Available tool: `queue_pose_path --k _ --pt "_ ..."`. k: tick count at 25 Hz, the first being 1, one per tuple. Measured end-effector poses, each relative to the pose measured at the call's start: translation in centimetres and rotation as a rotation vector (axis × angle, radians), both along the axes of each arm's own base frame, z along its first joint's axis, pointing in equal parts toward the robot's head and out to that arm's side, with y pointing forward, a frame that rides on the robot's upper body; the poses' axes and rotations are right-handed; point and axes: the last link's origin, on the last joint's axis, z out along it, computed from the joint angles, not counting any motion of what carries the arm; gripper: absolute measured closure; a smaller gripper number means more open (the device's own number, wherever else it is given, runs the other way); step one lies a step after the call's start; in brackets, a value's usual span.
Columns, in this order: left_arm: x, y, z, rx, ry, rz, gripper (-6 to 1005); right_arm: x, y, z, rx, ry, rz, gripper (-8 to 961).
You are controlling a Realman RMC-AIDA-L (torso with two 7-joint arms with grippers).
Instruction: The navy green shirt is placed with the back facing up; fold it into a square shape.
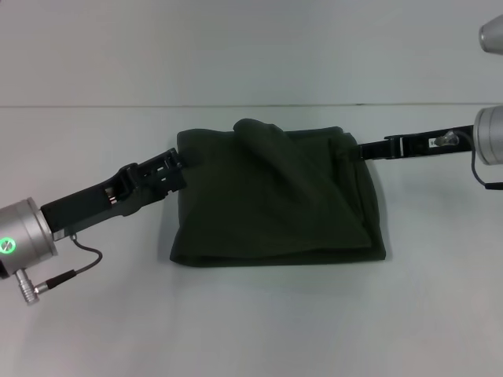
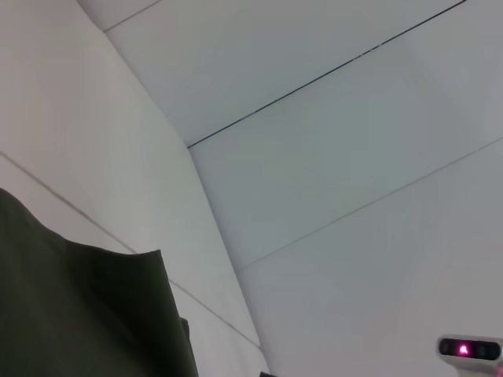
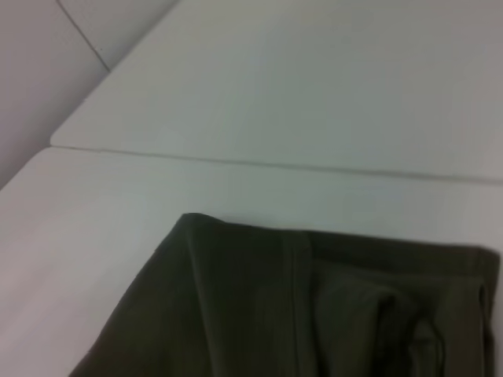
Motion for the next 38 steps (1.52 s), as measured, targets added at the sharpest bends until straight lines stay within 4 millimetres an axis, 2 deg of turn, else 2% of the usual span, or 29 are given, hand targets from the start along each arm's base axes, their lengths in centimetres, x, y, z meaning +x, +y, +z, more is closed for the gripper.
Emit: queue_pose_path --k 9,23,29,38 --pt "0.3 0.1 0.0 -0.007 -0.003 -0.011 50 -0.1 -0.2 -0.6 -0.017 0.093 -0.165 346" --pt "1.4 0.4 1.2 -0.043 0.013 -0.077 50 -1.1 -0.2 -1.6 -0.049 0.124 -0.212 347" --pt "2.1 1.1 1.3 -0.047 0.03 -0.1 49 -0.6 -0.8 -2.7 -0.075 0.102 -0.216 347" --pt "2.2 1.4 1.4 -0.042 0.042 -0.104 49 -1.0 -0.6 -4.3 -0.051 0.047 -0.177 346"
